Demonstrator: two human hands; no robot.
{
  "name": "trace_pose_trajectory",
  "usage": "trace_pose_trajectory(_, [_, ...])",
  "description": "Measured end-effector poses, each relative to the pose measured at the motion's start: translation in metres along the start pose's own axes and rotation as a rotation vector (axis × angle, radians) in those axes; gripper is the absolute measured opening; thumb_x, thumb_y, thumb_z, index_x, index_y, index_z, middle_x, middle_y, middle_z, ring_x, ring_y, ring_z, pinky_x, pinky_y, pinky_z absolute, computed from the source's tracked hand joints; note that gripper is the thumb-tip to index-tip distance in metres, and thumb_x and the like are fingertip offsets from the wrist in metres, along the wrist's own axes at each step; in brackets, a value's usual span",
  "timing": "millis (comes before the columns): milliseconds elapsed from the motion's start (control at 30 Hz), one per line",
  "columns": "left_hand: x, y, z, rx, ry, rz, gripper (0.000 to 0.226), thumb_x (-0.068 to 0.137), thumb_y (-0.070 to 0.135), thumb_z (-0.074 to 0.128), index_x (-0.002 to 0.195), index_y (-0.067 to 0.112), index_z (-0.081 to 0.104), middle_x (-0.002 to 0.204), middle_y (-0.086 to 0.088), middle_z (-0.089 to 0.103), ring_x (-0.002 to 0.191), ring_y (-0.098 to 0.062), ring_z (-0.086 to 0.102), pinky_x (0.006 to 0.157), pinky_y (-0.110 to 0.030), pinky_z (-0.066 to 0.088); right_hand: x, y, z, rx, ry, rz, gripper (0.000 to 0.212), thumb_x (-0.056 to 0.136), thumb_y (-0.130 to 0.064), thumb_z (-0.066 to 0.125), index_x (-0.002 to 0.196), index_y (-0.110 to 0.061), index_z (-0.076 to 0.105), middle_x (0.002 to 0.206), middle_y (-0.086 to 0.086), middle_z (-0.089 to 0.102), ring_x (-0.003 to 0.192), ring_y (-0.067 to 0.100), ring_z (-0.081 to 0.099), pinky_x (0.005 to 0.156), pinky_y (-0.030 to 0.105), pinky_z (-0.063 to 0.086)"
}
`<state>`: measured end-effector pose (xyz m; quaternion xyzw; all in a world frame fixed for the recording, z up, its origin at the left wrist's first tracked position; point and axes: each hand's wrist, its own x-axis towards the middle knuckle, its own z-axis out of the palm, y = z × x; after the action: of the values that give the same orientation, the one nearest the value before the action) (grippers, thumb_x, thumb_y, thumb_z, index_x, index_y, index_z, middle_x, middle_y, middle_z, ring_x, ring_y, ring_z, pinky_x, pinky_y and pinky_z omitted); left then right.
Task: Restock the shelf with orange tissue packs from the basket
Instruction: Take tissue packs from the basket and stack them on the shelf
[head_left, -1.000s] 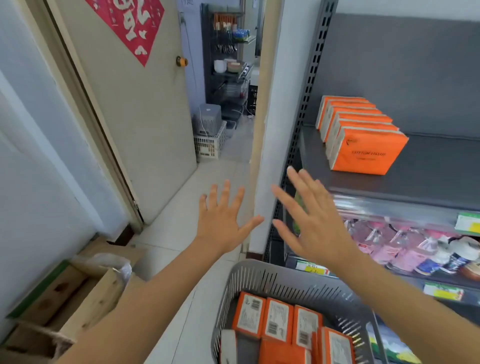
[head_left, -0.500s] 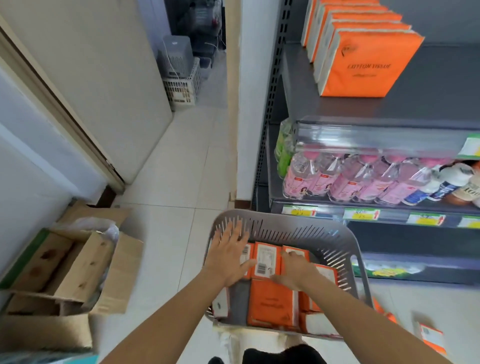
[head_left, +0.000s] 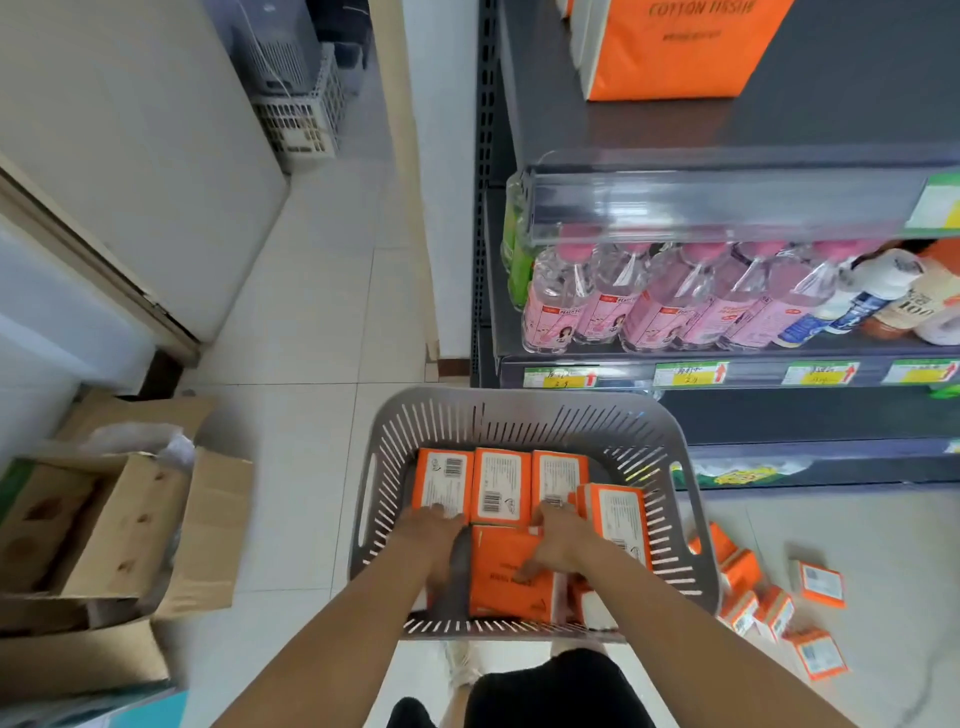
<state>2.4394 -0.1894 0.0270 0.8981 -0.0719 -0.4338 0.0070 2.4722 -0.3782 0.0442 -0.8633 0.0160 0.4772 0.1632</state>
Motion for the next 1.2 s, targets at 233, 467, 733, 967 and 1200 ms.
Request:
trace_pose_trajectory(233, [0.006,0.024,-0.008,-0.33,-0.078,0.141,0.093,0.075,0.017,0.069,0.149,0.035,0.016,0.147,-0.003,0.033,0.131,-0.027,0.037,0.104,-0.044,0.041,0.01,0.009,-0.002,0.13,-0.081,0.001,0.079,0.054,-0.031,0.087,0.114,-0.03,0.036,0.124,0.0,0.05,0.1,0.017,0.048,0.079,0.03,0.043])
trace_pose_trajectory(467, [0.013,0.033,-0.011,-0.519,-0.096,0.195,0.091,0.066,0.022,0.083,0.142,0.031,0.034,0.142,0.0,0.043,0.126,-0.024,0.046,0.099,-0.036,0.043,0.01,-0.002,-0.011,-0.253,-0.097,-0.032,0.089,0.064,-0.063,0.066,0.137,-0.019,0.043,0.136,0.004,0.04,0.118,0.026,0.048,0.092,0.037,0.044])
trace_pose_trajectory(733, [0.013,0.012,-0.04,-0.236,-0.203,0.165,0.081,0.063,0.033,0.085,0.134,0.022,0.049,0.134,-0.002,0.049,0.119,-0.024,0.048,0.094,-0.034,0.045,0.018,0.002,-0.018,-0.286,-0.095,-0.088,0.052,0.091,-0.007,0.046,0.139,-0.024,0.036,0.14,0.007,0.046,0.118,0.025,0.052,0.092,0.034,0.046])
trace_pose_trajectory(967, [-0.007,-0.036,-0.083,-0.43,-0.117,0.084,0.068,0.066,0.032,0.082,0.124,0.023,0.047,0.127,-0.001,0.051,0.105,-0.019,0.054,0.082,-0.031,0.051,0.016,0.001,-0.003,-0.651,-0.036,-0.242,0.064,0.084,-0.016,0.063,0.141,-0.027,0.037,0.134,0.008,0.046,0.117,0.032,0.054,0.092,0.041,0.05])
trace_pose_trajectory(1200, [-0.05,-0.052,-0.132,-0.514,-0.051,0.166,0.065,0.075,0.024,0.078,0.132,0.019,0.047,0.128,-0.001,0.053,0.113,-0.021,0.055,0.096,-0.036,0.049,-0.018,-0.031,-0.054,-0.408,-0.034,-0.169,0.069,0.064,-0.029,0.084,0.123,-0.018,0.05,0.12,0.005,0.057,0.111,0.028,0.058,0.086,0.037,0.048])
